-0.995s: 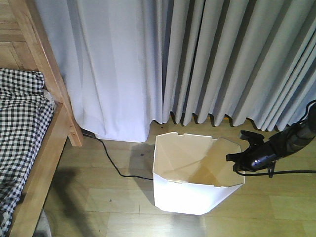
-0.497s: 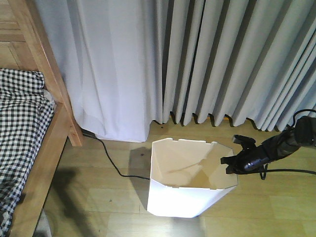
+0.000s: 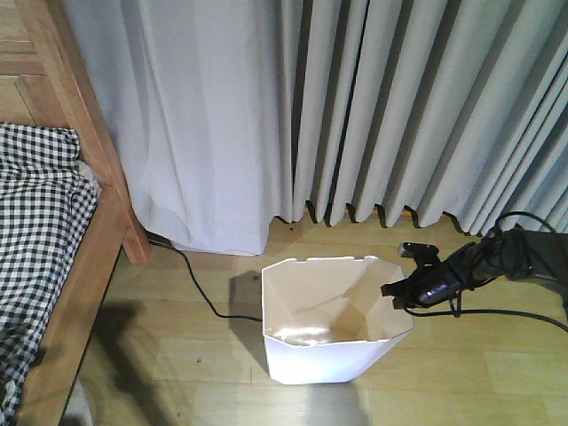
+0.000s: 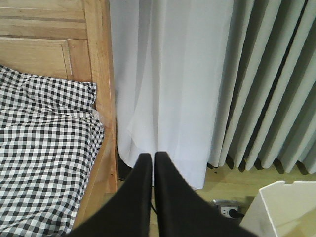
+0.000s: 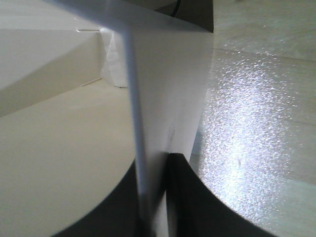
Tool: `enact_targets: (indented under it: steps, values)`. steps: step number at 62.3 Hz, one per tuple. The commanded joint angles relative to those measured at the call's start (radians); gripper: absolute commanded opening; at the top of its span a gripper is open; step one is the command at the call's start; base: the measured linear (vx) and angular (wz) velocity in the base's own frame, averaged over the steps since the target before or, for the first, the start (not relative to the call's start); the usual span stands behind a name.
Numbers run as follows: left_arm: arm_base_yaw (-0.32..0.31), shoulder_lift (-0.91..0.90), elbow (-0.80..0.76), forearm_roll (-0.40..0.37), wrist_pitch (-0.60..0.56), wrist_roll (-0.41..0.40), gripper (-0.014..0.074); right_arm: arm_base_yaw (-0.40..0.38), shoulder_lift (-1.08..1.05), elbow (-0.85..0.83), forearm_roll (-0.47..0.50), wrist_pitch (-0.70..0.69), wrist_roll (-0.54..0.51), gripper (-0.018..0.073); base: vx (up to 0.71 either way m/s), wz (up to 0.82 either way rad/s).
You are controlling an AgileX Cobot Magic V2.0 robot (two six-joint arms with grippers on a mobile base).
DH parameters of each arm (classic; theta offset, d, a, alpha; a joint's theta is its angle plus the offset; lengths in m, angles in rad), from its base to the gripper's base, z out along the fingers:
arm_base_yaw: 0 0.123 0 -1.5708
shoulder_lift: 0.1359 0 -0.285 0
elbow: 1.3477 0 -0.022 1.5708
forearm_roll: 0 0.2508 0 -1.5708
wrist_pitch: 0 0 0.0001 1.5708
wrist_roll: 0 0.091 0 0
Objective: Move trash bin to bedside with robot
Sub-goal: 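Lower the bin to the floor beside the bed with the right gripper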
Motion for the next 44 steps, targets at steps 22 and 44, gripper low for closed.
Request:
enact_targets:
  steps: [22, 44]
  values:
    - [-0.002, 0.006, 0.003, -0.002, -0.07, -0.004, -0.0006, 0.011, -0.028, -0.081, 0.011, 0.124, 0.091, 0.0016, 0.0, 0.0]
    - [-0.002, 0.006, 0.003, -0.002, -0.07, -0.004, -0.0006, 0.011, -0.028, -0.081, -0.009, 0.109, 0.091, 0.0076, 0.0, 0.0]
